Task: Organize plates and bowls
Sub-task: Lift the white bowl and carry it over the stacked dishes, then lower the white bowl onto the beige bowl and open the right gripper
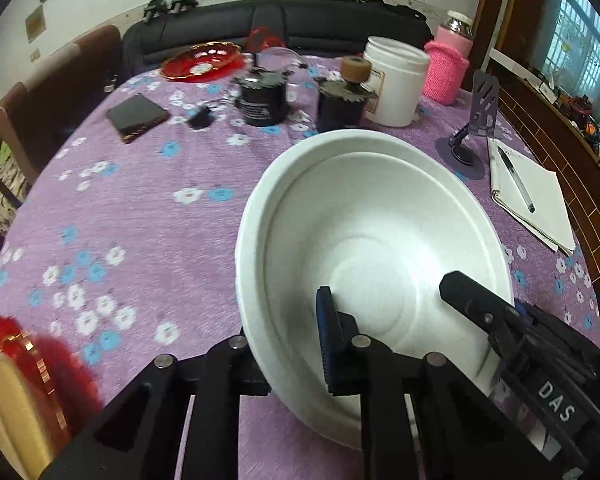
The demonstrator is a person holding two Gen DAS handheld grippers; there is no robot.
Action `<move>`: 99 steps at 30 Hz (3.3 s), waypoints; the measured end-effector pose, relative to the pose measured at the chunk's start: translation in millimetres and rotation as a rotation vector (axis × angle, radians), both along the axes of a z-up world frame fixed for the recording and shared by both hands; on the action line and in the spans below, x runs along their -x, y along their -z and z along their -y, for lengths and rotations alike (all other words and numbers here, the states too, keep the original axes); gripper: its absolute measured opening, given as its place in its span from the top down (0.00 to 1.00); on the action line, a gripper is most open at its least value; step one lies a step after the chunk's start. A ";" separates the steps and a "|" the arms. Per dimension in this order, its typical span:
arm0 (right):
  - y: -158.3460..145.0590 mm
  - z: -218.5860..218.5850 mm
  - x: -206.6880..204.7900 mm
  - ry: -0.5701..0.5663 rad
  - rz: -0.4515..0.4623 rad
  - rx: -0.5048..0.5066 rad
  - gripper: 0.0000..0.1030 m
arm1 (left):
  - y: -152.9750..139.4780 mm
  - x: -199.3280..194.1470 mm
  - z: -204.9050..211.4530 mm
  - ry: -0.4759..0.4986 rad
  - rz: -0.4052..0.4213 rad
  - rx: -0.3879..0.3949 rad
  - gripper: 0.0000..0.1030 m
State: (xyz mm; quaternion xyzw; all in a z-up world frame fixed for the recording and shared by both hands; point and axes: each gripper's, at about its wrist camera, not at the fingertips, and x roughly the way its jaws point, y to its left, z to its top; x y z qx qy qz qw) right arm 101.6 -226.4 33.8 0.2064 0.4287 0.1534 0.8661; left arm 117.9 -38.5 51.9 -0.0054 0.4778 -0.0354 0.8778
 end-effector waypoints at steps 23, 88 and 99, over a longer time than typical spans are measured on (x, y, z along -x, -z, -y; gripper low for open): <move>-82.8 -191.8 93.2 -0.321 0.161 0.059 0.78 | -71.7 149.3 -187.0 -0.296 0.171 0.113 0.84; -50.4 -303.4 98.3 -0.393 0.176 0.268 0.77 | -56.3 187.0 -250.7 -0.484 0.317 -0.092 0.49; -52.0 -301.1 99.0 -0.365 0.184 0.229 0.70 | -55.0 189.1 -253.2 -0.494 0.328 -0.090 0.41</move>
